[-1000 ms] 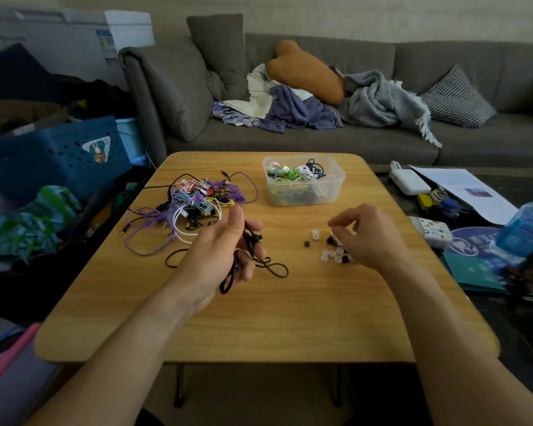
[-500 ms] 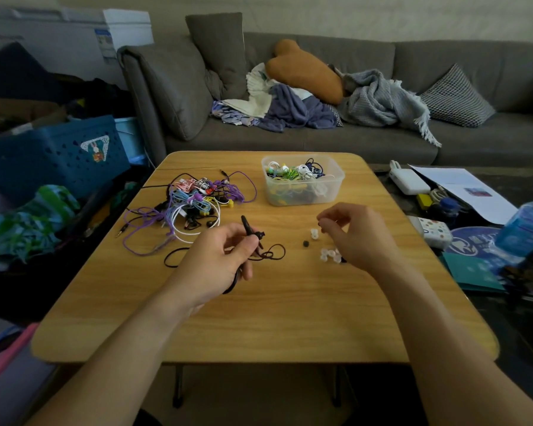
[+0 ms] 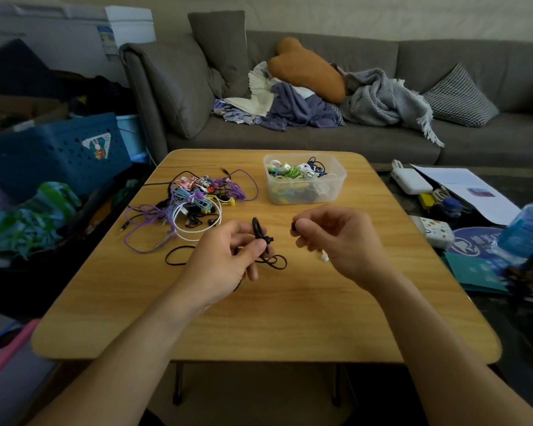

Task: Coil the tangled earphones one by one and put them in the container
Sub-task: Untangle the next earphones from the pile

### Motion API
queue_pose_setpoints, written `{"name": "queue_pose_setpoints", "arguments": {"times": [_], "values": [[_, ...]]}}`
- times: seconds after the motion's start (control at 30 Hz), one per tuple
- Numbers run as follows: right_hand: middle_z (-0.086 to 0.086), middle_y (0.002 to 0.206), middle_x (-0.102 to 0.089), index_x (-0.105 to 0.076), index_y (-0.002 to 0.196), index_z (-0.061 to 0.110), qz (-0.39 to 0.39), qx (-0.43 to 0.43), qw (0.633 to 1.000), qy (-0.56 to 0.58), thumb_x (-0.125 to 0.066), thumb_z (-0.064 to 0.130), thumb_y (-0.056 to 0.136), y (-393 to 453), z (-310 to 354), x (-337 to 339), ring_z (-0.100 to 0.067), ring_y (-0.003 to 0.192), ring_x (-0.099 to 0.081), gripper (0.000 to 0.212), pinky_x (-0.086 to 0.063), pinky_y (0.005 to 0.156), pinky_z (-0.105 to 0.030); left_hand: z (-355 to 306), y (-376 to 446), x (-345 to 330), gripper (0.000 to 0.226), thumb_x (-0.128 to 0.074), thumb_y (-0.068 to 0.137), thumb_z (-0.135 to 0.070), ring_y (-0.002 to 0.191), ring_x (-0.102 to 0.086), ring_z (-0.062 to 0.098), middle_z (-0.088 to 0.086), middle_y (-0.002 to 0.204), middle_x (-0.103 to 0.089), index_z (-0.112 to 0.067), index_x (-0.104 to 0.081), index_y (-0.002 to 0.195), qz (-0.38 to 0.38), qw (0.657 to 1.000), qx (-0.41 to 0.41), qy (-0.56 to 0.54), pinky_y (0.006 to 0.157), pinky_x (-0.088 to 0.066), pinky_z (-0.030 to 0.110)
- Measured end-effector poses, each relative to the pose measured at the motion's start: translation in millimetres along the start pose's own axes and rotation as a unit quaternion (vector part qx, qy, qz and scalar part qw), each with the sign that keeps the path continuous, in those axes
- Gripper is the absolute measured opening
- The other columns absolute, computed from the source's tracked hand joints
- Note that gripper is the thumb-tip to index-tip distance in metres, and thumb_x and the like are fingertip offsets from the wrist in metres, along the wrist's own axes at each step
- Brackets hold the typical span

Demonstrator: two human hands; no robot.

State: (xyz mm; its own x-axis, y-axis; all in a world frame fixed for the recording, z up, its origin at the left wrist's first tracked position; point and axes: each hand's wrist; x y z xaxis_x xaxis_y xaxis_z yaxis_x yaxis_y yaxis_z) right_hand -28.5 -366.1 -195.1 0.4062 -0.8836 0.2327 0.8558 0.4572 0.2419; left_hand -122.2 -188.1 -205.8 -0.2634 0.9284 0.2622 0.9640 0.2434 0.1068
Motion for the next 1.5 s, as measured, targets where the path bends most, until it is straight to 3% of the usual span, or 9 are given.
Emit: {"name": "queue_pose_setpoints", "arguments": {"times": [0.2, 0.33, 0.5, 0.8, 0.93, 1.2, 1.37, 1.5], "values": [[-0.011, 0.076, -0.07, -0.069, 0.095, -0.001, 0.057, 0.001, 0.995, 0.08, -0.065, 0.013, 0.089, -4, -5, -15, -0.015, 0.066, -0.064, 0.015, -0.055, 0.063, -0.028, -1, 0, -4, 0.015, -0.057, 0.096, -0.006, 0.05, -0.056, 0.021, 0.003, 0.089, -0.075, -0.011, -0.06, 0.109, 0.002, 1.0, -0.027, 0.0, 0.052, -0.042, 0.018], [-0.024, 0.081, -0.071, -0.07, 0.094, 0.0, 0.073, 0.01, 0.995, 0.069, -0.068, 0.008, 0.088, -6, -7, -17, -0.019, 0.067, -0.063, 0.01, -0.057, 0.068, -0.03, 0, 0, -3, 0.016, -0.057, 0.095, -0.005, 0.05, -0.057, 0.02, 0.003, 0.088, -0.074, -0.012, -0.06, 0.109, -0.001, 0.999, -0.039, 0.008, 0.051, -0.042, 0.017], [-0.022, 0.081, -0.071, -0.07, 0.093, 0.001, 0.071, 0.004, 0.995, 0.071, -0.069, 0.006, 0.088, -7, -7, -16, -0.022, 0.069, -0.063, 0.007, -0.056, 0.07, -0.033, 0, 0, -3, 0.017, -0.055, 0.096, -0.002, 0.048, -0.054, 0.018, 0.0, 0.084, -0.074, -0.01, -0.059, 0.11, -0.004, 0.999, -0.052, 0.015, 0.051, -0.04, 0.016], [-0.002, 0.073, -0.072, -0.071, 0.095, 0.007, 0.114, -0.004, 0.986, 0.125, -0.065, 0.004, 0.089, -10, -6, -16, -0.015, 0.069, -0.065, 0.01, -0.056, 0.07, -0.028, -1, -1, -3, 0.017, -0.055, 0.095, 0.0, 0.045, -0.054, 0.015, -0.005, 0.084, -0.07, -0.012, -0.06, 0.106, -0.016, 0.996, -0.07, 0.048, 0.053, -0.044, 0.02], [-0.01, 0.08, -0.073, -0.071, 0.096, 0.007, 0.124, -0.025, 0.983, 0.136, -0.07, 0.014, 0.078, -10, -7, -17, -0.017, 0.071, -0.066, 0.019, -0.059, 0.072, -0.031, 1, -1, -3, 0.017, -0.056, 0.094, -0.001, 0.045, -0.055, 0.017, -0.01, 0.083, -0.07, -0.014, -0.06, 0.104, -0.015, 0.996, -0.071, 0.057, 0.053, -0.043, 0.023], [-0.012, 0.079, -0.073, -0.07, 0.104, -0.003, 0.124, -0.028, 0.981, 0.147, -0.062, -0.002, 0.09, -10, -9, -17, -0.017, 0.071, -0.069, 0.017, -0.059, 0.072, -0.031, 1, -1, -3, 0.015, -0.054, 0.095, 0.0, 0.044, -0.053, 0.016, -0.014, 0.079, -0.07, -0.011, -0.059, 0.104, -0.016, 0.994, -0.069, 0.077, 0.052, -0.044, 0.03], [-0.012, 0.078, -0.073, -0.071, 0.102, 0.0, 0.124, -0.034, 0.98, 0.15, -0.061, -0.002, 0.09, -10, -10, -19, -0.017, 0.07, -0.069, 0.015, -0.059, 0.072, -0.031, 0, -2, -4, 0.014, -0.053, 0.094, 0.002, 0.044, -0.049, 0.016, -0.004, 0.071, -0.068, -0.008, -0.059, 0.103, -0.023, 0.994, -0.069, 0.08, 0.051, -0.041, 0.027], [-0.013, 0.079, -0.073, -0.071, 0.102, 0.0, 0.123, -0.046, 0.975, 0.18, -0.063, 0.002, 0.088, -11, -11, -23, -0.018, 0.07, -0.068, 0.016, -0.058, 0.071, -0.031, -2, -3, -5, 0.014, -0.052, 0.093, 0.005, 0.045, -0.051, -0.002, -0.006, 0.07, -0.067, -0.003, -0.06, 0.102, -0.021, 0.994, -0.069, 0.08, 0.051, -0.037, 0.011]]}}
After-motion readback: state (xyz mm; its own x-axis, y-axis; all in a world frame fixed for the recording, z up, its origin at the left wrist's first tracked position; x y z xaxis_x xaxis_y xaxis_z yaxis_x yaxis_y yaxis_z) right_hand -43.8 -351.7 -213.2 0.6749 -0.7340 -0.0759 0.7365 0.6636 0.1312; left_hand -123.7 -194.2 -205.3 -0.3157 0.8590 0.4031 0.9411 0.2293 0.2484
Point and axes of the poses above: each hand's wrist, its own y-axis towards the middle knuckle, its own x-axis out of the back of the hand, z = x × y
